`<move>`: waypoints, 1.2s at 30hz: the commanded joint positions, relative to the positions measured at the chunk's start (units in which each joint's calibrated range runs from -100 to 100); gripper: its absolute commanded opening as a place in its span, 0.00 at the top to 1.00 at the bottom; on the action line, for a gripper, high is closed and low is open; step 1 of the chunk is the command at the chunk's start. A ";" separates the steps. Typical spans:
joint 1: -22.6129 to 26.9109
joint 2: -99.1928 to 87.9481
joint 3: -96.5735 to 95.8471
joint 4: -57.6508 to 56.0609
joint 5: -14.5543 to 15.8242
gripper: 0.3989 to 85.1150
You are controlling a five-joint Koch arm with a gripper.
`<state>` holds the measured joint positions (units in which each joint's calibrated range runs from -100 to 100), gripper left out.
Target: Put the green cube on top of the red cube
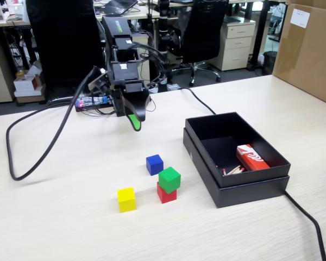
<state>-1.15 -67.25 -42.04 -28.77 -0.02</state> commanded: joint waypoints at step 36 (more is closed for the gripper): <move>2.59 -30.80 -55.34 32.96 3.22 0.44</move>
<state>1.20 -98.58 -96.71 6.08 3.05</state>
